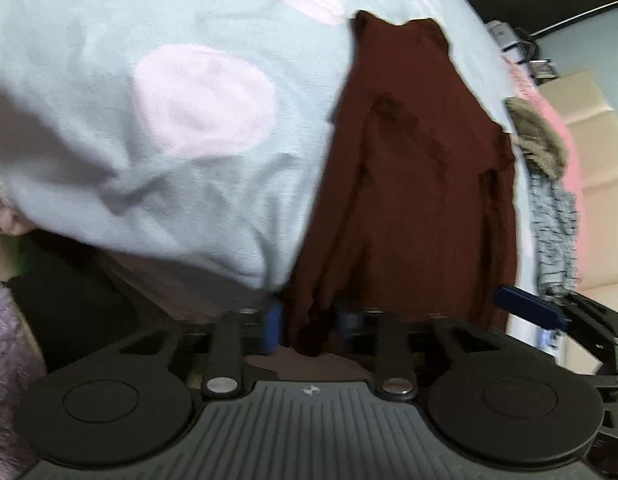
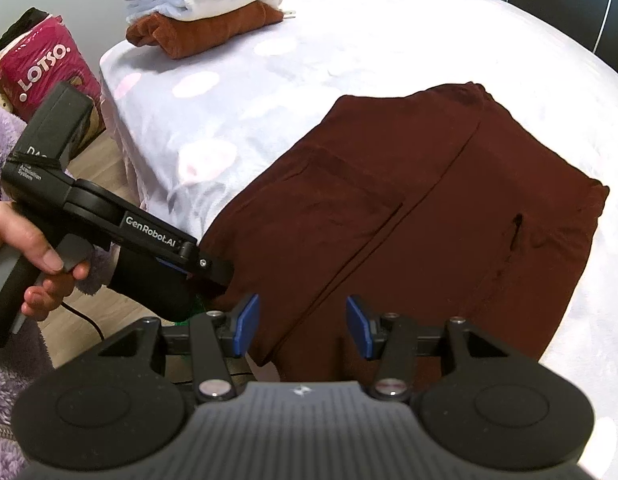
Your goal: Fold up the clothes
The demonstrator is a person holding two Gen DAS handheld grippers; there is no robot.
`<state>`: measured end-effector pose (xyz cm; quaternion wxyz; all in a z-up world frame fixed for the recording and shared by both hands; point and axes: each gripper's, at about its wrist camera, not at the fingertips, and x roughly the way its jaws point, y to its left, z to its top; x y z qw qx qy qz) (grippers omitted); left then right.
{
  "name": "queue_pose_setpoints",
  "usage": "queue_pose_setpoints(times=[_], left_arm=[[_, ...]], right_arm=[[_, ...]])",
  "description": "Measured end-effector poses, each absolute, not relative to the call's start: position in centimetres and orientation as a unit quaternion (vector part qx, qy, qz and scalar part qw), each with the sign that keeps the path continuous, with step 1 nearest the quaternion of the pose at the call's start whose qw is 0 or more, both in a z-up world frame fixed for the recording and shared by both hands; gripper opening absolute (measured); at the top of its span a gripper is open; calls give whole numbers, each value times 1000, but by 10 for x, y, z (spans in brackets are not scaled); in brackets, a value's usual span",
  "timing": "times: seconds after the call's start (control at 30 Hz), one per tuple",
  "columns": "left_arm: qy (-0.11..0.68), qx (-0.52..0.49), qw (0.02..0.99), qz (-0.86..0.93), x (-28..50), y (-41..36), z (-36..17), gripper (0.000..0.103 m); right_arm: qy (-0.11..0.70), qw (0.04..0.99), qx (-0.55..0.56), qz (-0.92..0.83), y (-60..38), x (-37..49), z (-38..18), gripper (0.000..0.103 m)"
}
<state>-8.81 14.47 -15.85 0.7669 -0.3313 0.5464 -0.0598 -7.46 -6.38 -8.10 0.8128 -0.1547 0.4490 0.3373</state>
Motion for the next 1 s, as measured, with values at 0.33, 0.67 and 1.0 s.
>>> queue_pose_setpoints(times=[0.33, 0.67, 1.0], left_arm=[[526, -167, 829, -87, -92, 104, -101, 8], [509, -36, 850, -131, -89, 59, -64, 8], [481, 31, 851, -210, -87, 20, -54, 8]], right_arm=[[451, 813, -164, 331, -68, -80, -83, 52], [442, 819, -136, 339, -68, -70, -108, 11], [477, 796, -94, 360, -71, -58, -126, 11]])
